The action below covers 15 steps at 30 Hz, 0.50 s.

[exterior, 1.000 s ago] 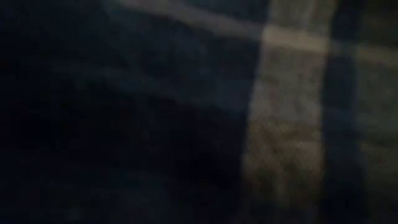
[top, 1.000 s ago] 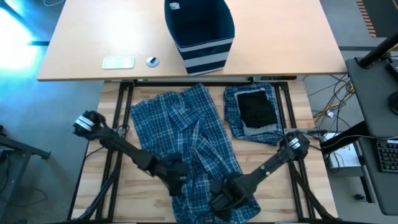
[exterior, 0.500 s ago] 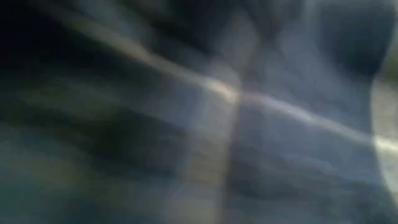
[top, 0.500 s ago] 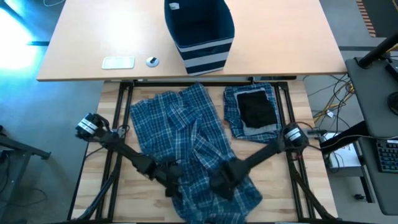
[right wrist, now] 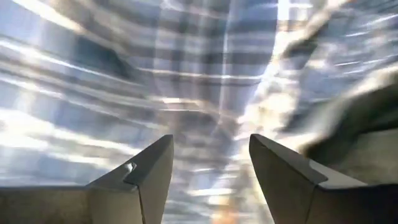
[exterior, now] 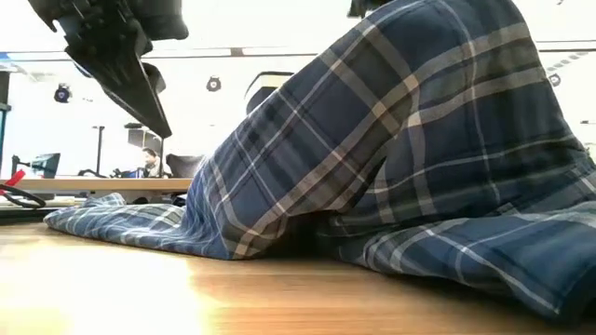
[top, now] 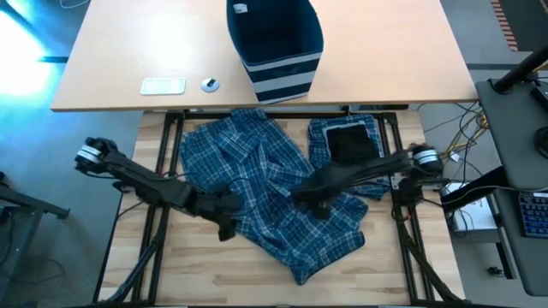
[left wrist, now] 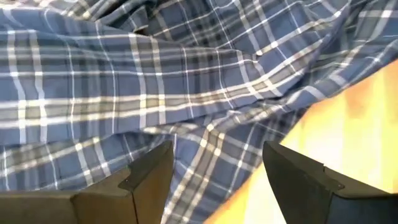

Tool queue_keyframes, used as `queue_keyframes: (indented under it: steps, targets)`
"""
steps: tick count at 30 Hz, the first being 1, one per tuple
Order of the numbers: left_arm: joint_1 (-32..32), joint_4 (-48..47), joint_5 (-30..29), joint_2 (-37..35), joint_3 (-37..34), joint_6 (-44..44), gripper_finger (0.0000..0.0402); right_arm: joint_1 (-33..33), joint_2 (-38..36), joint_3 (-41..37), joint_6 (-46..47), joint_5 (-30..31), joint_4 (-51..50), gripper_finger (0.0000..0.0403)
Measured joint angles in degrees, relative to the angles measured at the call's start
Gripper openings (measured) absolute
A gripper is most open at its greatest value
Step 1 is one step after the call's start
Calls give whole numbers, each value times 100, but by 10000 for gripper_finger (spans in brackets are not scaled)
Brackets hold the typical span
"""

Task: Fold Laundry from Bin
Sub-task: Fold the blue patterned long sleeve

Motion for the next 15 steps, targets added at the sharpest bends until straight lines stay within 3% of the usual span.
queue_keyframes:
  steps: [3,7,11,15]
  targets:
    - [-139,-5,-116,-168,-63,-197,233,434,-578,-238,1257,-776,1010,208]
    - [-178,-225,-326,-157,-173,-235,233,1278,-806,-841,2615,-978,3158,208]
    - [-157,-291,-443,-290,-402,-285,233,2011,-143,-1239,3533,-917,4789,208]
    - [-147,-457,-400,-520,-541,-357,233,2481,614,-1140,3912,-864,5032,207]
